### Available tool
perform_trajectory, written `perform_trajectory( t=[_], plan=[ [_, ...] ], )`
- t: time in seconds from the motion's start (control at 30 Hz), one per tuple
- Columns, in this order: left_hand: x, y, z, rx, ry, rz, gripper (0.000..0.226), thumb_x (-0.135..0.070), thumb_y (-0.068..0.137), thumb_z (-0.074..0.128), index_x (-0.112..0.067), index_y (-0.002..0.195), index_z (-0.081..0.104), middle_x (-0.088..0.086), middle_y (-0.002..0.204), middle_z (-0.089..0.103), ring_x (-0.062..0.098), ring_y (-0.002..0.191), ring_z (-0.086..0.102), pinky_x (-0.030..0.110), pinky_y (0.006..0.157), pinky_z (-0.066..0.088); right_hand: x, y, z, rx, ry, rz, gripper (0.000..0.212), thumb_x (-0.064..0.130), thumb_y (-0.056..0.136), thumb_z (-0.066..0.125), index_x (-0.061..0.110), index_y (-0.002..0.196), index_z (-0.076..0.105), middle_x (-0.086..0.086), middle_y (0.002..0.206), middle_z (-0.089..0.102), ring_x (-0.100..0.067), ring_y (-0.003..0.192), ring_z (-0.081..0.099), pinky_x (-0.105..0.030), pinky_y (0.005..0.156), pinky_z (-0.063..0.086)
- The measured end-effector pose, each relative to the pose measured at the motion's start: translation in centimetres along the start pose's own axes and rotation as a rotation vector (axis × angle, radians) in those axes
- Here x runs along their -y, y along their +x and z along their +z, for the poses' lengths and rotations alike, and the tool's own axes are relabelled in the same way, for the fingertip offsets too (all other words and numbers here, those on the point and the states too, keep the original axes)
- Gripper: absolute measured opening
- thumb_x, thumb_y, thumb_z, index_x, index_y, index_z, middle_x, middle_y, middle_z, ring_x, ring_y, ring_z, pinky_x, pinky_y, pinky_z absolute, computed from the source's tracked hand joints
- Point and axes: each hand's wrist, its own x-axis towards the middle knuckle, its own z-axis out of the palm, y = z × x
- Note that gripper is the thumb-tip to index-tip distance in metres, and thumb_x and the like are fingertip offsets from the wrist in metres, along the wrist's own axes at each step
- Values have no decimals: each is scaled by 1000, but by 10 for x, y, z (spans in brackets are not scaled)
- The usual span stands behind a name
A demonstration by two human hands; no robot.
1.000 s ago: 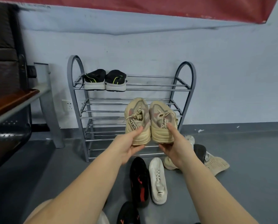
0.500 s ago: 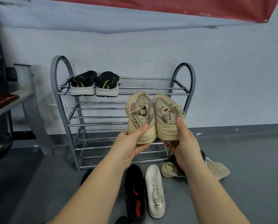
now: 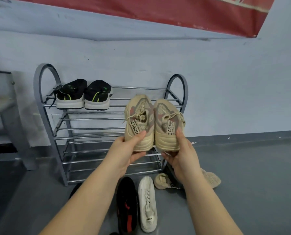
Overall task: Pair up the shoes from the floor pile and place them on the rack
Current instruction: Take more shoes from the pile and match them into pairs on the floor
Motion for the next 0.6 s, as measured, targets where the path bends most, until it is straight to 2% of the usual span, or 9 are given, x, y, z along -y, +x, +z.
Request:
perform_trajectory(
  t=[0.2, 0.37, 0.5, 0.6],
  plan=[
    [-32, 26, 12, 3, 24, -6, 48, -28, 79, 72, -2, 117, 57, 9, 110, 68, 18, 98, 66, 27, 71, 60, 20, 32, 18, 20, -2, 31, 43, 47, 88, 57, 16, 118, 60, -7, 108, 69, -19, 84, 67, -25, 54, 53],
    [-47, 57, 19, -29, 18, -14, 27, -25, 80, 72, -9, 98, 61, 6, 102, 68, 17, 93, 65, 27, 72, 59, 28, 69, 32, 27, -9, 75, 43, 47, 88, 59, 14, 116, 61, -7, 107, 69, -20, 86, 66, -25, 54, 52],
    [-49, 87, 21, -53, 13, -17, 37, -25, 80, 73, -7, 109, 59, 7, 104, 67, 19, 96, 64, 26, 68, 59, 24, 99, 36, 26, -6, 102, 41, 47, 87, 60, 14, 112, 62, -6, 100, 69, -18, 81, 66, -25, 53, 52],
    [-47, 110, 23, -74, 4, -28, 39, -26, 79, 74, -7, 109, 58, 7, 105, 66, 19, 96, 64, 26, 68, 59, 20, 125, 37, 27, -4, 113, 41, 47, 88, 59, 15, 112, 61, -5, 98, 68, -16, 79, 65, -24, 51, 51]
  ],
)
